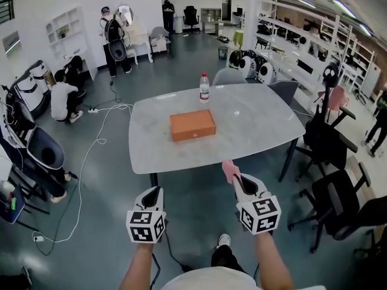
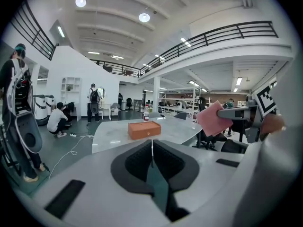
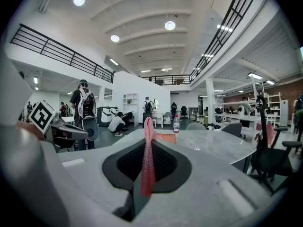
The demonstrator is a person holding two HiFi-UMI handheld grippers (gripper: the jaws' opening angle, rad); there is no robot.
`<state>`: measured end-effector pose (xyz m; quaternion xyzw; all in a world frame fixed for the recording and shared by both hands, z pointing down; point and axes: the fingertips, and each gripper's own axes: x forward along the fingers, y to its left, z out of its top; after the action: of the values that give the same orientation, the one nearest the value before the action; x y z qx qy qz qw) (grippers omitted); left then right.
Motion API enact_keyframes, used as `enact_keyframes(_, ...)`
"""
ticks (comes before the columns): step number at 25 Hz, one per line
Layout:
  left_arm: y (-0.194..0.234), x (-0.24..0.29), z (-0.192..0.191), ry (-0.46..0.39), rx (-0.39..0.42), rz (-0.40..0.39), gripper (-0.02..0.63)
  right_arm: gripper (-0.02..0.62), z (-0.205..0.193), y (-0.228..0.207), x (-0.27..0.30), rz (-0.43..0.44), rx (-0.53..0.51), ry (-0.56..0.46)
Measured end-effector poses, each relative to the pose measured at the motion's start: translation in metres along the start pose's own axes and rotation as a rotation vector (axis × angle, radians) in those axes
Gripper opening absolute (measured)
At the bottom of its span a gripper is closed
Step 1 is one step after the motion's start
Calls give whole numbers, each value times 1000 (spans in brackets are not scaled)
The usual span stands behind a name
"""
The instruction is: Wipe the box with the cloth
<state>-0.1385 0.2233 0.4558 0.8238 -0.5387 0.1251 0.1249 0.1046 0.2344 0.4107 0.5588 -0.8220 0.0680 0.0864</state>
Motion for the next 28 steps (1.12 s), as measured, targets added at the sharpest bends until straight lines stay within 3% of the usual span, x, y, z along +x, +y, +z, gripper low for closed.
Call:
enact_keyframes(16, -37, 158, 49, 50, -41, 107, 15, 18, 11, -139, 116, 151, 13, 58)
enact_keyframes(28, -37, 197, 66, 69, -67, 184, 15, 18, 11, -179, 164, 227, 45, 66)
